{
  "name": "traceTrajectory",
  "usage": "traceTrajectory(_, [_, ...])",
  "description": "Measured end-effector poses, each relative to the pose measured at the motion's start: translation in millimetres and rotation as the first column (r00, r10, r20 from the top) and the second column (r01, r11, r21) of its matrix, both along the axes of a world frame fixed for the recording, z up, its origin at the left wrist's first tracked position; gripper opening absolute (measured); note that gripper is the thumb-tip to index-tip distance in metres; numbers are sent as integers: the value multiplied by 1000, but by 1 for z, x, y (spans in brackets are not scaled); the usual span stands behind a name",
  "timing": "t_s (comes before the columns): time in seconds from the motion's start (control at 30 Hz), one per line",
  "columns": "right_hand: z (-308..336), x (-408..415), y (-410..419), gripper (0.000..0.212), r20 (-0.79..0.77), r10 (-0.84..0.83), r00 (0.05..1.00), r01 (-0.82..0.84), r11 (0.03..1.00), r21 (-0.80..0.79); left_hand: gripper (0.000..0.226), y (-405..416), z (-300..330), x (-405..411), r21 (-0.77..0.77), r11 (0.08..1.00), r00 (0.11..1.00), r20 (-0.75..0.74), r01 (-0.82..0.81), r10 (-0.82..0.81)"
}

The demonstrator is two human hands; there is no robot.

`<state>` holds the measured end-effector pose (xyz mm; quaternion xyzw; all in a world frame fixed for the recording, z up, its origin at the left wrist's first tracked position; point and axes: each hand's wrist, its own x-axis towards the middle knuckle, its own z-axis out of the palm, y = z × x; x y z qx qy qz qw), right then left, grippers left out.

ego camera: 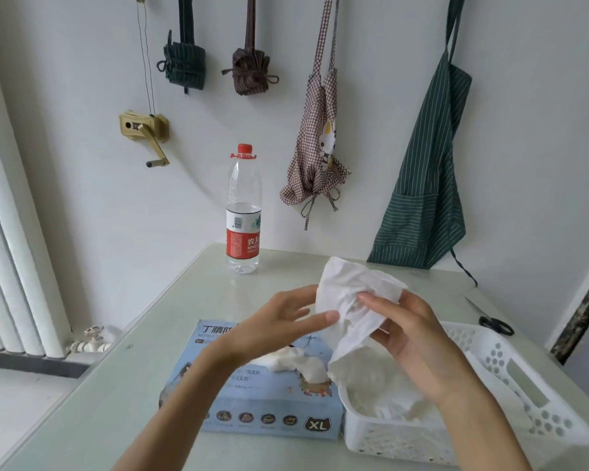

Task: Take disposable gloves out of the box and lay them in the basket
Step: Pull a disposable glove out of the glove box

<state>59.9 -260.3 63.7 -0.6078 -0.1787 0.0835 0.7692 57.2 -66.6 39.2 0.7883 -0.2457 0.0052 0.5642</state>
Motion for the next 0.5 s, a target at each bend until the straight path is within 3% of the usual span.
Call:
traceTrajectory(0.07, [6,2,-16,27,-25,32,999,-31,998,50,30,-11,6,8,-56,998,997,-55,42,-45])
traceTrajectory(0.17, [12,5,-48,37,-8,36,999,-36,998,-52,24,-31,17,18,-96,995,999,-51,-16,11])
traceTrajectory(0.3, [18,10,-83,52,-33,87,996,-93,968,-234,20,-57,31,30,25,998,997,63,-50,48])
traceTrajectory(0.4, [20,19,-91,47,-158,95,983,-130,964,-232,15,-71,38,31,105,994,995,101,-5,-6])
traceTrajectory(0.5, [21,30,-97,63,-263,208,942,-276,926,-257,19,-82,45,29,118,992,992,111,43,-57])
